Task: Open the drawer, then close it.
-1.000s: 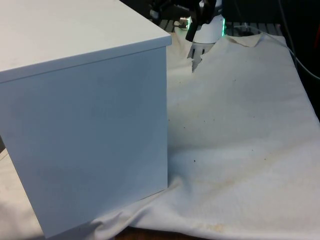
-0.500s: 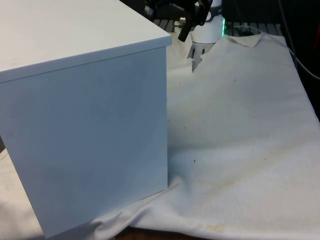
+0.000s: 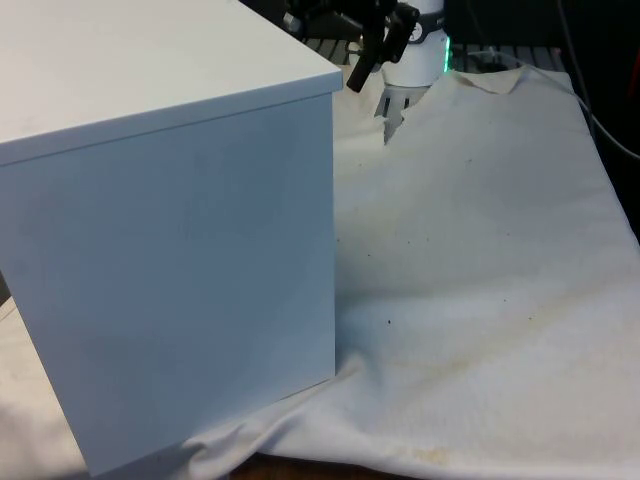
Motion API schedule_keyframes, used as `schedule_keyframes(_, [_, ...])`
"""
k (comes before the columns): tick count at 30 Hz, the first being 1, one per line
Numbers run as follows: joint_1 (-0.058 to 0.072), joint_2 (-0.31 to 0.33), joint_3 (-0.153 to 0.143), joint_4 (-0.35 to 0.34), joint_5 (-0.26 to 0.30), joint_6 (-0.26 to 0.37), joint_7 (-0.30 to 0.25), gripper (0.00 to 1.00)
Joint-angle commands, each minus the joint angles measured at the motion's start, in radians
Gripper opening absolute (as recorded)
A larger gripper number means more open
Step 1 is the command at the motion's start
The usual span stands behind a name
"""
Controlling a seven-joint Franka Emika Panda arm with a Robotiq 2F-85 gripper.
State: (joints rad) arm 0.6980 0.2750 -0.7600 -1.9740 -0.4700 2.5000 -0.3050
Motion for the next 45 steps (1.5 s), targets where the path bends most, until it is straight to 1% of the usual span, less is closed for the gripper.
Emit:
schedule_keyframes(1, [0.000,0.002,-0.010,-0.003,-0.019,0.029,0.012,1.00])
schedule_keyframes(5, [-0.001,0.006,-0.025,-0.018,-0.024,0.083,0.014,1.00])
schedule_keyframes(6, [0.000,0.002,-0.020,-0.018,-0.009,0.061,0.005,1.00])
schedule_keyframes(7, [-0.001,0.007,-0.028,-0.022,-0.024,0.092,0.013,1.00])
schedule_keyframes(15, [-0.004,0.019,-0.043,-0.040,-0.021,0.150,-0.001,1.00])
schedule_keyframes(16, [-0.002,0.015,-0.039,-0.039,-0.011,0.128,-0.003,1.00])
schedule_keyframes(17, [-0.004,0.021,-0.045,-0.041,-0.021,0.155,-0.002,1.00])
schedule_keyframes(20, [-0.003,0.032,-0.051,-0.045,-0.021,0.174,-0.002,1.00])
schedule_keyframes(23, [-0.004,0.038,-0.054,-0.045,-0.022,0.183,-0.004,1.00])
schedule_keyframes(24, [-0.003,0.034,-0.049,-0.045,-0.011,0.167,-0.006,1.00])
schedule_keyframes(25, [-0.004,0.040,-0.056,-0.045,-0.023,0.186,-0.005,1.00])
schedule_keyframes(27, [-0.001,0.042,-0.061,-0.044,-0.025,0.190,-0.005,1.00])
schedule_keyframes(31, [0.001,0.046,-0.064,-0.040,-0.031,0.191,0.000,1.00])
schedule_keyframes(32, [-0.003,0.039,-0.053,-0.045,-0.014,0.175,-0.010,1.00])
schedule_keyframes(33, [0.001,0.047,-0.064,-0.039,-0.034,0.191,0.001,1.00])
schedule_keyframes(35, [0.001,0.048,-0.065,-0.038,-0.038,0.192,0.003,0.91])
schedule_keyframes(39, [0.001,0.049,-0.066,-0.037,-0.045,0.192,0.008,0.69])
schedule_keyframes(40, [0.002,0.049,-0.066,-0.037,-0.049,0.193,0.011,0.58])
schedule_keyframes(42, [0.002,0.050,-0.068,-0.036,-0.055,0.194,0.016,0.46])
schedule_keyframes(43, [-0.003,0.040,-0.060,-0.037,-0.044,0.179,0.003,0.41])
schedule_keyframes(44, [0.003,0.050,-0.068,-0.036,-0.059,0.195,0.020,0.41])
schedule_keyframes(45, [0.003,0.050,-0.068,-0.036,-0.063,0.195,0.023,0.36])
